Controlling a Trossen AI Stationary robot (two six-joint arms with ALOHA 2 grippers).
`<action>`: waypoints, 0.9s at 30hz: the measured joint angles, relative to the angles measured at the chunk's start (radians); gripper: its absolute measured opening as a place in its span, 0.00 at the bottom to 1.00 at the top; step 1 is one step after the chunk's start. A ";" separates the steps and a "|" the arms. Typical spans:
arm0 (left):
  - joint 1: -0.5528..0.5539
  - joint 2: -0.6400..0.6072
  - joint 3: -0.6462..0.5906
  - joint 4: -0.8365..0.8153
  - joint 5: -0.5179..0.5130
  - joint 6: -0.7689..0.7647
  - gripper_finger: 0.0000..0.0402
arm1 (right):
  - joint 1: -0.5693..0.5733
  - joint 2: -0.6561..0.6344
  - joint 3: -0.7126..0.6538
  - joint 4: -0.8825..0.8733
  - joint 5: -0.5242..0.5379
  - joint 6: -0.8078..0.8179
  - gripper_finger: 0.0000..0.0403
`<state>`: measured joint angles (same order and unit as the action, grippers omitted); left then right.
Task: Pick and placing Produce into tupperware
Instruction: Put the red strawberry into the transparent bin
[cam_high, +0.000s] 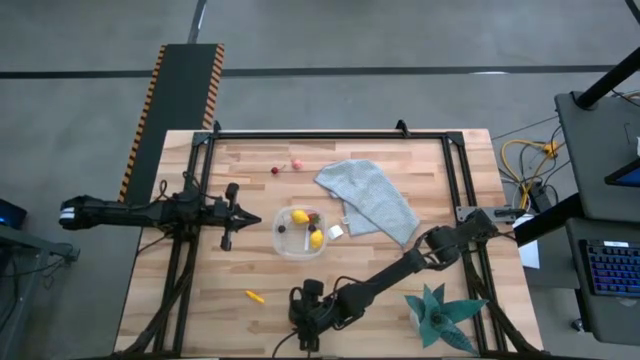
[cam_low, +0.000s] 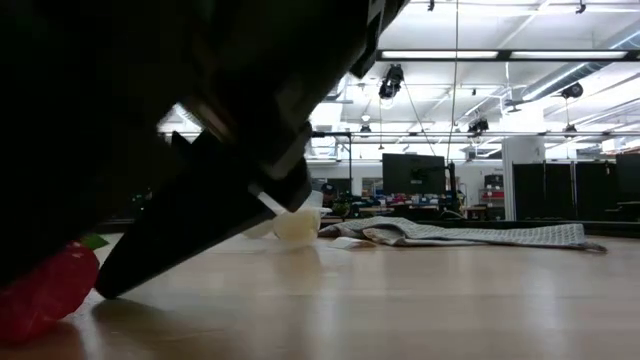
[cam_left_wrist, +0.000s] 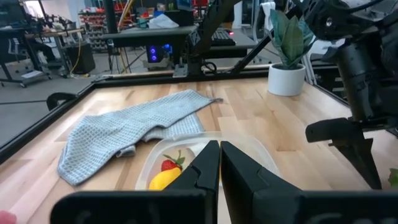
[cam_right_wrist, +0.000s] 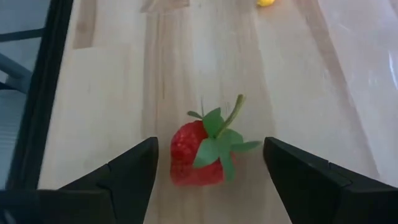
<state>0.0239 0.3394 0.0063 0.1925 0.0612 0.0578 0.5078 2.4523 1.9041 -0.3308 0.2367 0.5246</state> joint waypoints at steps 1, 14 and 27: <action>0.000 0.004 0.000 0.000 0.000 0.000 0.00 | -0.001 0.000 0.000 0.003 -0.005 0.001 0.71; 0.000 0.020 0.000 0.000 0.000 -0.001 0.00 | -0.003 0.001 0.001 0.002 -0.008 0.001 0.64; 0.000 0.020 0.000 0.001 0.000 -0.001 0.00 | -0.003 0.002 0.000 -0.003 -0.005 0.013 0.51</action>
<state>0.0242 0.3595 0.0063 0.1932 0.0609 0.0566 0.5049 2.4542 1.9045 -0.3340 0.2313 0.5381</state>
